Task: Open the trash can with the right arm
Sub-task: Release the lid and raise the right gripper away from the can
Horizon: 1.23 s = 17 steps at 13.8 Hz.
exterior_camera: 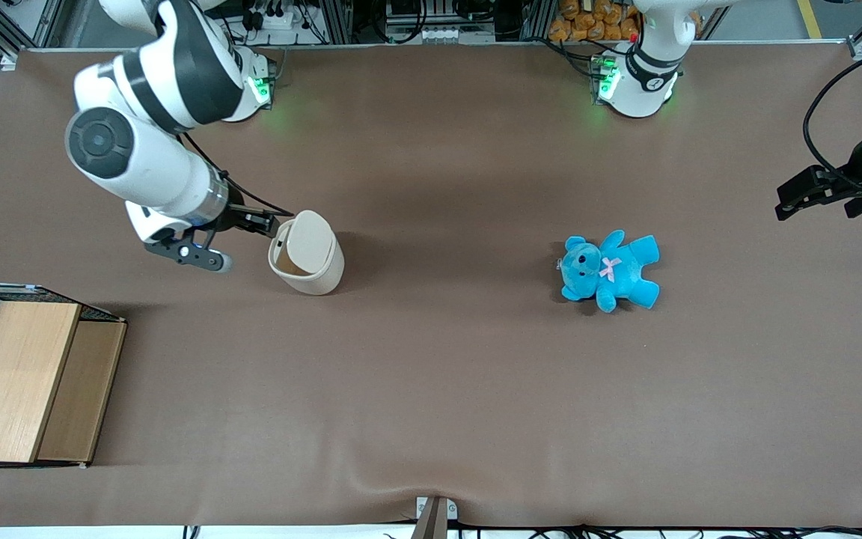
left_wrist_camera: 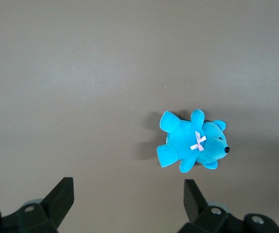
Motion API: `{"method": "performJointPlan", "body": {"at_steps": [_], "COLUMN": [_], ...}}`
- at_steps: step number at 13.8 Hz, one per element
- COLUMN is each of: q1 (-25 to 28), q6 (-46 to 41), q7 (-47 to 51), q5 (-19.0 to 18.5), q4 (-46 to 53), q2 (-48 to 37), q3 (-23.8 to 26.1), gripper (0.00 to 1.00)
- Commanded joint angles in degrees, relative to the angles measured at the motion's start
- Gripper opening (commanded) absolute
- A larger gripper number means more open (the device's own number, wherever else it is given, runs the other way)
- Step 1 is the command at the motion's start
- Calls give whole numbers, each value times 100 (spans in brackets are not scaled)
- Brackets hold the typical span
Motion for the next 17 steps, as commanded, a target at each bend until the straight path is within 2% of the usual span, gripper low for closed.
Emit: {"method": "performJointPlan", "body": {"at_steps": [1,4,8,11,13,17], "q1": [-325,-931,-1538,-2170,-2216,-2155], "q6": [-245,-579,-588,-781,-1079,-1431], "q7": [-61,-105,-982,-1475,-1633,-2362], "q5": [83,57,48,-249,-487,-444], "q4": [503,1031,1225,1540,1769,1717], "q2": [87,87,43,25,-10,-387], "q3": [38,81,117,607,627,320], "gripper": [100,100,100,100,100,100]}}
